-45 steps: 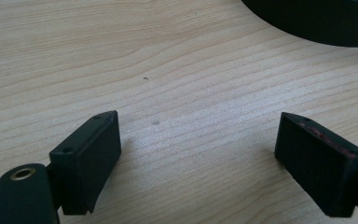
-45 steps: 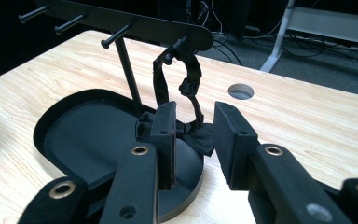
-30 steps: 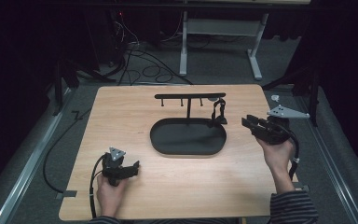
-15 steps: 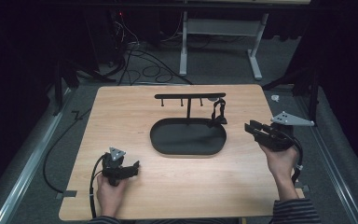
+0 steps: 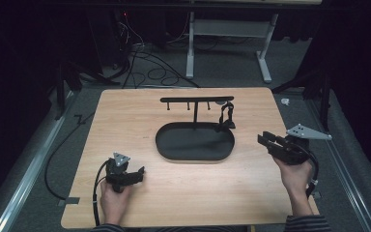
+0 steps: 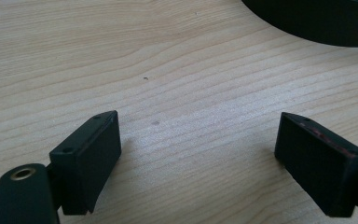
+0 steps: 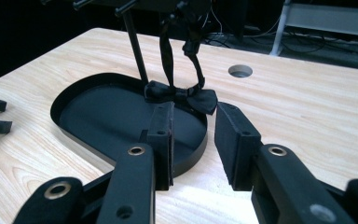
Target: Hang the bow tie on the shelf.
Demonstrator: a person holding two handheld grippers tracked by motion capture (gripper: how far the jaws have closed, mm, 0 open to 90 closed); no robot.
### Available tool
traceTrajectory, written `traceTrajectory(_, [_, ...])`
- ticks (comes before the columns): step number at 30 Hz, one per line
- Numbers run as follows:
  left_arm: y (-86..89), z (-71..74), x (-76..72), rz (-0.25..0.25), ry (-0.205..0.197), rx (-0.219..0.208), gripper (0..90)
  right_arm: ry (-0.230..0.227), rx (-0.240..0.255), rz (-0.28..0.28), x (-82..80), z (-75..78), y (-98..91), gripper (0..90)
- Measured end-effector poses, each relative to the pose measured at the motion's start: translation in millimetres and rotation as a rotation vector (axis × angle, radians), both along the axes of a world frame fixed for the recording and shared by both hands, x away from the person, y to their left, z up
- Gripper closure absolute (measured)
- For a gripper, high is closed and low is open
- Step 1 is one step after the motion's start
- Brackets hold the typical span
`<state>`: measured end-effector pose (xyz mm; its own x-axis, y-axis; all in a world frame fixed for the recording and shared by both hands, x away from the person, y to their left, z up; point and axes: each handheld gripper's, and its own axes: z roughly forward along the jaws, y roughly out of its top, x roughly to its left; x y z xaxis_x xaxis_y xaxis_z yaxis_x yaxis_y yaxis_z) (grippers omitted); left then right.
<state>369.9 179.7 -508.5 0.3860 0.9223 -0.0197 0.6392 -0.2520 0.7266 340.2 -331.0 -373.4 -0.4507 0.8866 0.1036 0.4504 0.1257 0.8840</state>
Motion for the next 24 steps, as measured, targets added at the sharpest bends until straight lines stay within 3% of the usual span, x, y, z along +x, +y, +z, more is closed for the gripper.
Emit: traceTrajectory(24, [-0.1, -0.1, 0.0, 0.001, -0.001, -0.001, 14.9, 0.032, 0.027, 0.005, -15.1, -22.3, 1.5, 69.3])
